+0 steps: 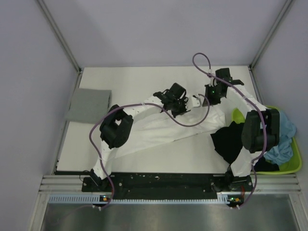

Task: Fold and stack the t-shirts
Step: Fold the other side of the tshirt into a rectangle

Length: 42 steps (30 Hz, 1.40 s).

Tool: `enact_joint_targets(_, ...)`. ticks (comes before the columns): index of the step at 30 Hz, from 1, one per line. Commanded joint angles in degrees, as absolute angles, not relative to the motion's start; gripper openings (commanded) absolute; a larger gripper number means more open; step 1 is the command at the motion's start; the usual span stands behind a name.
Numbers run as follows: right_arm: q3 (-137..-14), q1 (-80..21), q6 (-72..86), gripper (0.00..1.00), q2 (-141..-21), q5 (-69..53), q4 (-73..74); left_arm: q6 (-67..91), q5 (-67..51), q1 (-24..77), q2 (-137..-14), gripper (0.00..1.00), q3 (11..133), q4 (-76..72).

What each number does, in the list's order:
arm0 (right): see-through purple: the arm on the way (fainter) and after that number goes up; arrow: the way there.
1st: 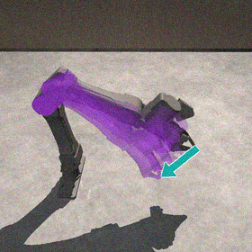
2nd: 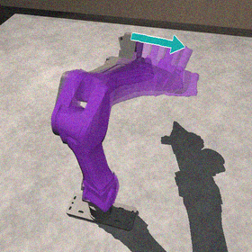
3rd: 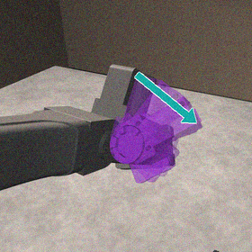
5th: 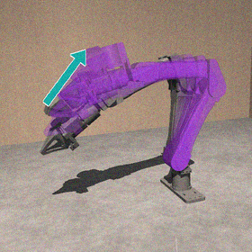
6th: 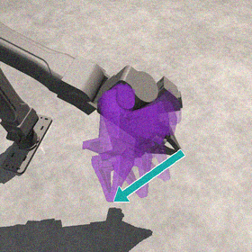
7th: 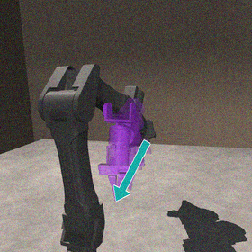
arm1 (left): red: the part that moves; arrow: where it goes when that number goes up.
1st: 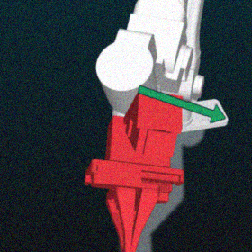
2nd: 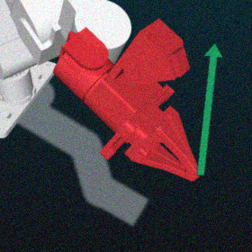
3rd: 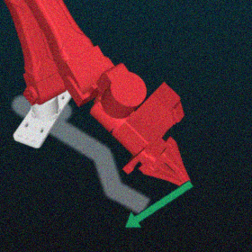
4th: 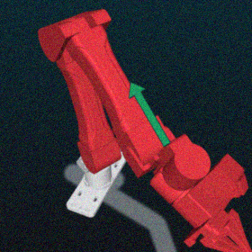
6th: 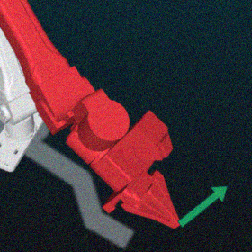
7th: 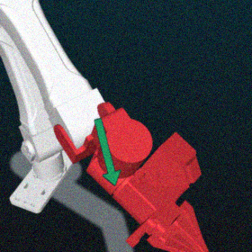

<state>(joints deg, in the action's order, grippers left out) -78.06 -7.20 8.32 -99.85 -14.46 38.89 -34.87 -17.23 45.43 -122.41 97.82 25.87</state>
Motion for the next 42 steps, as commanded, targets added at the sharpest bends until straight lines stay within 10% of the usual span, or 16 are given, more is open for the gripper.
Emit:
enact_joint_targets(1, -83.22, -7.03, 9.22, 0.0, -100.97, -16.26, 38.41, -29.28, -14.16, 44.39, -120.32, 0.0, 97.91, 24.35)
enact_joint_targets(7, -90.51, -8.61, 13.53, 0.03, -109.41, -17.48, 34.37, -24.44, -8.01, 43.86, -119.88, 0.0, 96.77, 21.8)
enact_joint_targets(18, -92.38, -7.83, 12.83, 0.46, -110.93, -16.61, 34.45, -23.2, -9.14, 43.33, -119.79, 0.0, 93.87, 20.04)
enact_joint_targets(42, -74.53, -6.42, 14.85, 0.41, -108.36, -17.31, 29.36, -24.17, -11.34, 43.33, -120.23, 0.0, 94.83, 20.04)
